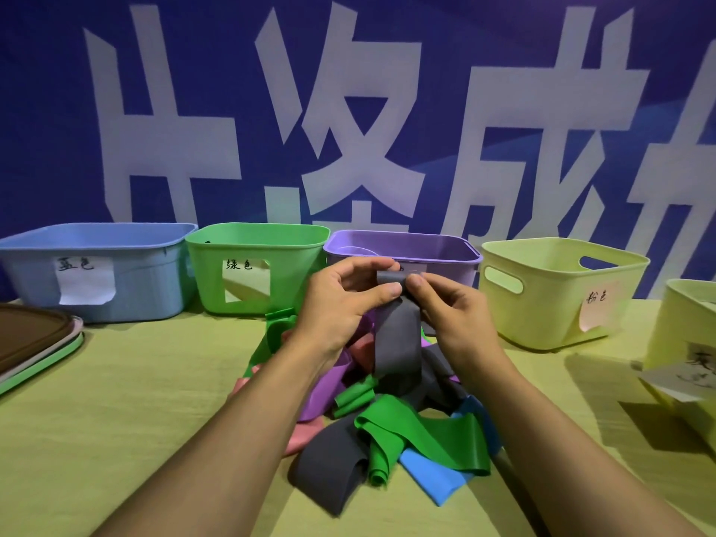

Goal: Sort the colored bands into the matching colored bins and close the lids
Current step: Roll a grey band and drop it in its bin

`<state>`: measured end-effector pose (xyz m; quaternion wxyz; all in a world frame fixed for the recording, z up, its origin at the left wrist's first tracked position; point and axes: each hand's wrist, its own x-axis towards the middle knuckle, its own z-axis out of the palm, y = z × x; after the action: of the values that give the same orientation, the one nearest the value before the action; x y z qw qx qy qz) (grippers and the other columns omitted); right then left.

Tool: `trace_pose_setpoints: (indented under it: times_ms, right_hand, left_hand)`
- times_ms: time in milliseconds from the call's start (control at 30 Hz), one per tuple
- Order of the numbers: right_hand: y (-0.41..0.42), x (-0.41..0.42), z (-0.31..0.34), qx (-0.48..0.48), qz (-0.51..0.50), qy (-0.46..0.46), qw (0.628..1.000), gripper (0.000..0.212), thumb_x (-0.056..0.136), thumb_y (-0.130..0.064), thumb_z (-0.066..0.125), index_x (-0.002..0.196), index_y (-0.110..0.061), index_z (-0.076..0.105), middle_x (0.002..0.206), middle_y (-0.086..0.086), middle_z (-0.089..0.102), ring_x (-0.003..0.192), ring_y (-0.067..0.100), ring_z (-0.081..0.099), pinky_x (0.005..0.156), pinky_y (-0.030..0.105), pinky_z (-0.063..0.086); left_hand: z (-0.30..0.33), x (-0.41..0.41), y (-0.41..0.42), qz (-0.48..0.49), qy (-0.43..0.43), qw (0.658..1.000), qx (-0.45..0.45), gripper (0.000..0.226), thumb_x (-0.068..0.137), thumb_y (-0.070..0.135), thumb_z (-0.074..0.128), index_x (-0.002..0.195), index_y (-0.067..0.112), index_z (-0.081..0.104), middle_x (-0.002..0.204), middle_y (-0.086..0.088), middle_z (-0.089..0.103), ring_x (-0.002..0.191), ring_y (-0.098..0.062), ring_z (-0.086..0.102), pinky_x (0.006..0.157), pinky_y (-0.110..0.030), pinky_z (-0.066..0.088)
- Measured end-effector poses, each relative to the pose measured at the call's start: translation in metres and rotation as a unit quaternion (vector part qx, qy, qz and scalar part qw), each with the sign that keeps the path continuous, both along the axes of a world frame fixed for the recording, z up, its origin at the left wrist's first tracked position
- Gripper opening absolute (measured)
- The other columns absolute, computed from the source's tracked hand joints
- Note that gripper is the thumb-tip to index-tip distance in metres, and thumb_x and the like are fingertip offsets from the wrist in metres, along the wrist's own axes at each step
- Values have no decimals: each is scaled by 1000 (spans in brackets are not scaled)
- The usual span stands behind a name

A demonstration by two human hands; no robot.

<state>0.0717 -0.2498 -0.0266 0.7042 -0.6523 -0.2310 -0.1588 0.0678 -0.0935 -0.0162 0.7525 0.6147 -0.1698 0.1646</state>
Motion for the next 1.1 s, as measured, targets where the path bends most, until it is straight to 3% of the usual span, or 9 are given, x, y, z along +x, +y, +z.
trace_pose_setpoints:
  times_ms: [100,233,333,500,567,667,800,933,1100]
  right_hand:
    - [-1,3,-1,-18,20,-25,999,22,98,-10,62,116,-15,73,111,2,78,110,18,72,97,32,57]
    - [0,6,-3,-35,25,-41,998,28,94,-6,65,118,-19,70,113,-1,77,112,17,71,101,35,56]
    - [-1,9,-5,-59,20,-65,996,31,93,-7,68,116,-26,71,113,-3,77,111,20,71,100,37,56]
    - [-4,10,-6,-84,19,-83,993,34,94,-2,67,120,-23,70,118,-3,75,114,14,70,98,33,56]
    - [-4,7,-5,-77,21,-64,995,32,94,-7,69,123,-20,68,117,-5,75,113,11,69,97,29,56]
    - [-1,3,-4,-52,2,-2,999,35,89,-40,69,121,-26,69,115,-5,76,112,10,69,94,27,57]
    - [2,-2,1,-49,-54,78,994,56,78,-66,59,76,-12,74,68,-3,72,73,15,72,66,32,59]
    - [2,-5,4,-28,-49,89,994,76,75,-67,62,85,9,72,74,18,73,69,23,71,63,38,60]
    - [0,1,-1,-34,-56,71,995,42,89,-50,66,88,-10,80,81,11,77,82,26,76,73,41,61]
  left_hand:
    - [1,-1,-1,-18,24,999,-24,41,70,19,84,108,9,73,109,-11,77,106,-22,73,89,-31,57]
    - [-3,4,3,43,79,996,27,51,72,63,81,94,17,81,102,-16,78,104,-35,73,96,-51,57]
    - [-5,3,3,56,95,992,63,64,64,77,80,92,19,82,96,-20,77,104,-47,70,95,-62,53]
    - [-3,2,3,49,99,993,42,46,66,55,84,82,12,81,76,-9,75,70,-22,67,66,-32,53]
    - [-4,2,3,32,91,995,27,50,63,51,83,89,9,81,86,-13,78,80,-26,71,75,-36,57]
    - [-4,3,2,9,71,997,21,47,65,43,83,96,8,80,98,-17,78,93,-29,74,88,-40,58]
    - [-5,5,1,-1,45,999,22,31,70,28,81,96,12,77,100,-14,79,95,-24,74,86,-33,58]
    - [-6,5,2,-1,20,999,35,31,72,20,82,101,11,76,104,-13,79,101,-24,74,95,-38,57]
    - [-6,6,1,6,25,999,43,25,81,1,80,103,13,75,105,-10,79,102,-21,74,95,-38,58]
